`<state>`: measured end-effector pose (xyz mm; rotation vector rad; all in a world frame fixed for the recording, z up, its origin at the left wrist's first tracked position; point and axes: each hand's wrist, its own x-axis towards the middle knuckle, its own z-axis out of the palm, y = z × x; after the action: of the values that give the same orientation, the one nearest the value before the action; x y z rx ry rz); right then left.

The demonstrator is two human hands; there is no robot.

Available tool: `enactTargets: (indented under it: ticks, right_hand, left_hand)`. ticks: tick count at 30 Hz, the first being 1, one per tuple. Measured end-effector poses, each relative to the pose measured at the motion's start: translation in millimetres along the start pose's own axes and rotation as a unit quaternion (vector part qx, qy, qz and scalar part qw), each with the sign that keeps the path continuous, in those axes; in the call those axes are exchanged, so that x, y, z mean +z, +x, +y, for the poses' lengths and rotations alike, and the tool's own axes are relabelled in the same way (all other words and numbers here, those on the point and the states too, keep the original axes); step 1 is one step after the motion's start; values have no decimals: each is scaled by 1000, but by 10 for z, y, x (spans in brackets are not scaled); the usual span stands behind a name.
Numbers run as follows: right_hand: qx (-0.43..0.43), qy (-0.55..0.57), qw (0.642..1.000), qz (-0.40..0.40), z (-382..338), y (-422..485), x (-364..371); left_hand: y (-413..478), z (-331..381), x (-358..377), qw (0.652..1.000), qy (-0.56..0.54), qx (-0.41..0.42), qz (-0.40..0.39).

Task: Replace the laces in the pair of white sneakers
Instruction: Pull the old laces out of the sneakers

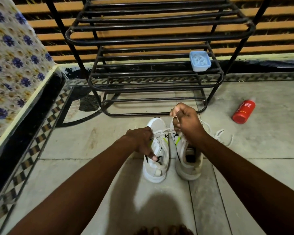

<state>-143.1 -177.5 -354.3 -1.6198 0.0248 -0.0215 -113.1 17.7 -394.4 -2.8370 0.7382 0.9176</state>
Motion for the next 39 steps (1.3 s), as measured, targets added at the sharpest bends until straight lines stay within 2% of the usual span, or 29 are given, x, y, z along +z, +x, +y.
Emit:
enactTargets:
  ticks: [1,2,4,5,7,9,11,12,15,18,20,21,22,23,24,25,26,27,29,30,31,32,33,34,36,39]
  right_hand:
    - [-58,-127,990,-22,27,38,-95]
    - [-117,-272,953,-59,33,72,-173]
    - [-163,-481,846,-161,91,87,-231]
    - [-150,-544,798,-210,136,73,-228]
    - [-133,-637,715,-254,189,16,-155]
    - [-137,-685,672,-245,185,-10,-106]
    - [-162,-709,652,-214,133,8,-66]
    - [-179,-699,666,-188,82,20,-53]
    - [-231,-576,780,-76,-148,70,-81]
    - [-255,-415,872,48,-318,49,-70]
    - [-184,-214,956,78,-281,-46,35]
    - [-127,-89,985,78,-248,-108,95]
    - [-81,12,994,69,-207,-154,125]
    - [-55,63,995,61,-152,-170,117]
    - [-55,39,996,58,-104,-165,78]
    - [-85,-44,994,55,-56,-144,11]
    - [-133,-169,976,37,-17,-118,-61]
    - [-180,-302,936,-1,21,-92,-115]
    - [-205,-522,818,-127,138,-113,-182]
    - [-199,-600,753,-181,196,-155,-181]
    - [-196,-649,703,-215,249,-188,-163]
    - [-188,-658,693,-227,292,-204,-156]
    - [-172,-642,714,-222,282,-190,-144]
    - [-158,-608,750,-206,248,-157,-130]
    - [-154,-551,807,-145,188,-57,-113]
    - [-176,-507,840,-73,106,25,-75]
  left_hand:
    - [3,0,-2,1000,1,0,0]
    - [8,1,-8,1000,2,1,1]
    - [14,1,-5,1000,0,2,2]
    - [15,2,-6,1000,1,1,2]
    - [13,5,-5,1000,3,2,3]
    - [11,12,-8,1000,5,2,3]
    - [-4,23,-12,1000,11,1,0]
    - [-6,29,-16,1000,16,1,-2]
    - [-6,33,-27,1000,18,1,0]
    - [0,22,-25,1000,8,2,5]
    - [-2,16,-18,1000,10,5,6]
    - [-5,13,-14,1000,11,6,5]
    - [-7,11,-11,1000,9,6,5]
    - [-9,4,-8,1000,7,6,7]
    - [-9,3,-7,1000,5,6,7]
    - [-14,1,-3,1000,4,6,5]
    - [-16,2,-2,1000,5,5,3]
    - [-13,2,-5,1000,5,5,2]
    - [-3,5,1,1000,4,4,0]
    - [5,6,5,1000,3,3,0]
    - [11,3,7,1000,1,4,0]
    - [11,0,12,1000,-4,4,-1]
    - [11,-5,13,1000,-6,5,-1]
    - [11,-11,13,1000,-5,7,0]
    - [15,-16,9,1000,-2,6,3]
    - [20,-28,6,1000,-9,2,10]
